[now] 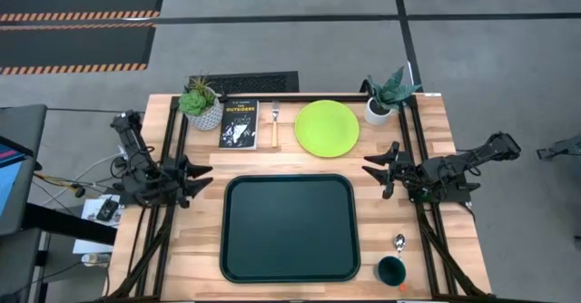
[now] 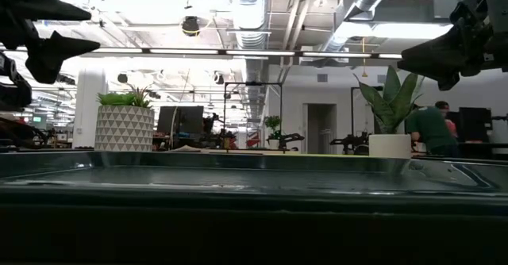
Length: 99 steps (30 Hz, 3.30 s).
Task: Pick and place plate/cup/fork/spoon on tray
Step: Put the green glass onto the black tray
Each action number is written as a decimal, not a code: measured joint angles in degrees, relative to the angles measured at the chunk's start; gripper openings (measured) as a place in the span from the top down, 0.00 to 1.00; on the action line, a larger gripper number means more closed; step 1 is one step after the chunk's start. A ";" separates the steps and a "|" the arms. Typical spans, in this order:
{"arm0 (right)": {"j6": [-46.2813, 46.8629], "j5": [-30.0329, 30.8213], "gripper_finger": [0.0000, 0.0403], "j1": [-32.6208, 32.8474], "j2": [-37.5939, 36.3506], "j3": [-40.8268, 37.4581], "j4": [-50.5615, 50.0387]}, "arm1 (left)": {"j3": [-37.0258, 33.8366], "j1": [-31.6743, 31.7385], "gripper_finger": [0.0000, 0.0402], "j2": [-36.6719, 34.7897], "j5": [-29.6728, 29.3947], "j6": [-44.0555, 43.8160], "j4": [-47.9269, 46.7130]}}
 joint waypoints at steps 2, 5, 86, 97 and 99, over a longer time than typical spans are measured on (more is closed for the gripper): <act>0.00 0.00 0.55 0.00 0.01 0.00 0.00 | 0.00 0.50 0.43 0.00 0.47 -0.47 0.00; 0.00 0.02 0.55 0.00 -0.01 0.00 0.00 | 0.00 1.24 0.43 0.00 0.66 -3.49 0.23; 37.64 -21.12 0.58 -19.66 75.32 65.51 -70.47 | 49.53 21.14 0.43 38.69 21.91 -38.70 -47.41; 58.61 -31.39 0.62 1.11 75.67 64.67 -73.69 | 49.53 31.14 0.43 46.96 31.95 -36.91 -48.01; 63.60 -34.69 0.62 6.18 74.45 64.66 -74.02 | 49.53 33.01 0.43 48.46 32.85 -35.87 -47.50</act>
